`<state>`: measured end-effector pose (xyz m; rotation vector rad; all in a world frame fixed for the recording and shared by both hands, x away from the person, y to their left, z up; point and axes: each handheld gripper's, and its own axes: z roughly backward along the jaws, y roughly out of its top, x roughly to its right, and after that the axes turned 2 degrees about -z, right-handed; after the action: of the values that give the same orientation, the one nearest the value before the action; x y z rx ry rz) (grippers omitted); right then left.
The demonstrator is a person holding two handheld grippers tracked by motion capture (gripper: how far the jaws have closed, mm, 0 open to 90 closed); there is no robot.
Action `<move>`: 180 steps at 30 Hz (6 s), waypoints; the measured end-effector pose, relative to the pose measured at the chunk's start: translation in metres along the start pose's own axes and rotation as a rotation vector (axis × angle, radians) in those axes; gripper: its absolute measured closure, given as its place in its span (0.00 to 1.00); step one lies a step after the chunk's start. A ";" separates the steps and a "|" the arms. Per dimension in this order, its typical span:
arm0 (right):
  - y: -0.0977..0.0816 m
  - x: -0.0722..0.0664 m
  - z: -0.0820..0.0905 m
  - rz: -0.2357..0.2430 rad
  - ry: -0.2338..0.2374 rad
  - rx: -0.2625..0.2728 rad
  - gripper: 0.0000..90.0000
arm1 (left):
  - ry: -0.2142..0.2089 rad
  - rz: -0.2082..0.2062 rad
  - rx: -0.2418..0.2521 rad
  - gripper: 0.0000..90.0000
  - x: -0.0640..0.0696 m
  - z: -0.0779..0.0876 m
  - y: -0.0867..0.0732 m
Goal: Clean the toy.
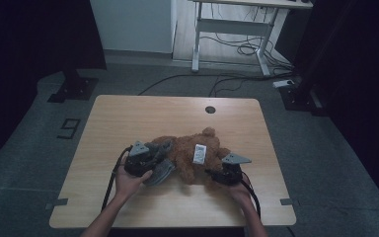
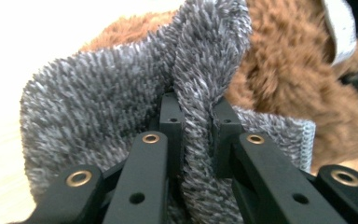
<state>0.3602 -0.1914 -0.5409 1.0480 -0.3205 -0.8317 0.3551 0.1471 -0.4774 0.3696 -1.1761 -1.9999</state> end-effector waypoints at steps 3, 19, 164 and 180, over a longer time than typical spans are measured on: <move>-0.005 -0.003 -0.002 0.035 -0.018 -0.007 0.69 | -0.024 -0.026 0.032 0.87 0.015 0.005 0.028; -0.010 -0.002 0.000 0.031 -0.020 -0.027 0.69 | -0.080 -0.144 -0.078 0.87 0.096 -0.091 0.075; -0.002 0.015 0.023 -0.104 0.040 -0.024 0.29 | 0.013 -0.014 -0.066 0.87 -0.003 -0.030 0.037; 0.013 -0.002 0.030 -0.076 0.115 0.030 0.24 | -0.010 -0.025 -0.001 0.87 0.010 -0.013 0.011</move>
<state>0.3464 -0.2055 -0.5153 1.1372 -0.1975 -0.8325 0.3613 0.1290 -0.4737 0.3756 -1.1818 -2.0261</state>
